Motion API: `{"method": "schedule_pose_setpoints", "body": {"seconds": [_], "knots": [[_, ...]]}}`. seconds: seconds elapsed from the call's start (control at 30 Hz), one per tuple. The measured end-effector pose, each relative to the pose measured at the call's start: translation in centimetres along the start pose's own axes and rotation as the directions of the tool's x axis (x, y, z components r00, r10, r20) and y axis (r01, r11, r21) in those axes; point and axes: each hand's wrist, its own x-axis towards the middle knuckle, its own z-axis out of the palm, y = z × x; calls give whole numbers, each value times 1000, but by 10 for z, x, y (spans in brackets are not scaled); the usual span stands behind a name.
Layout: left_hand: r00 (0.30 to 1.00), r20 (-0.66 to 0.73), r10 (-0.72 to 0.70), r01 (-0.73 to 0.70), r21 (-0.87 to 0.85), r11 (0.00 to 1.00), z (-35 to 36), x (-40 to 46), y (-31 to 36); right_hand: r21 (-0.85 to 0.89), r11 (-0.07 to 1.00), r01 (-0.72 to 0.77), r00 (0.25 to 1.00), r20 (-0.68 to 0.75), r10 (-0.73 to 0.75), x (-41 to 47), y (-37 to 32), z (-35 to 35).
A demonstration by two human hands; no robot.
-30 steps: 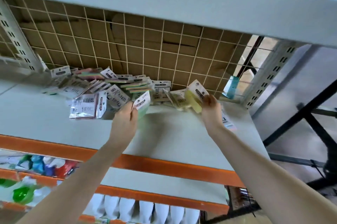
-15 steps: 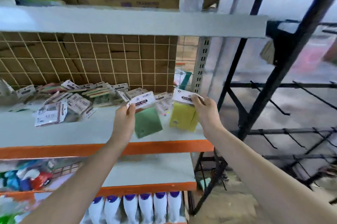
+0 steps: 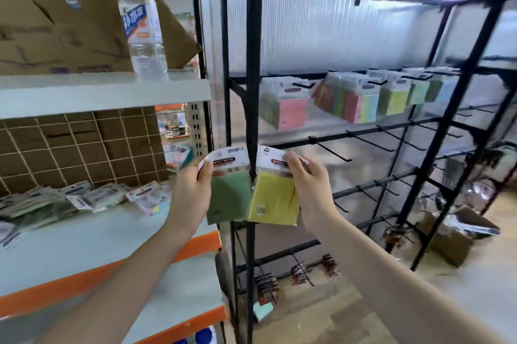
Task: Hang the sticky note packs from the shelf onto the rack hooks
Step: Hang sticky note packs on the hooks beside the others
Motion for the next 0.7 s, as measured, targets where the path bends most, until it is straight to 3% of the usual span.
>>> {"method": "schedule_pose_setpoints", "body": {"seconds": [0.2,0.47,0.7], "knots": [[999,42,27,-23,-77,997,59,6,48,-23,994,108,979,-169,-111,13,-31,-60],[979,166,115,-70,-256,964,150,29,100,-206,962,178,969,-136,-208,60,-33,-136],[898,366,242,-64,-436,898,261,61,141,-315,928,198,936,-221,-275,126,-38,-213]]}}
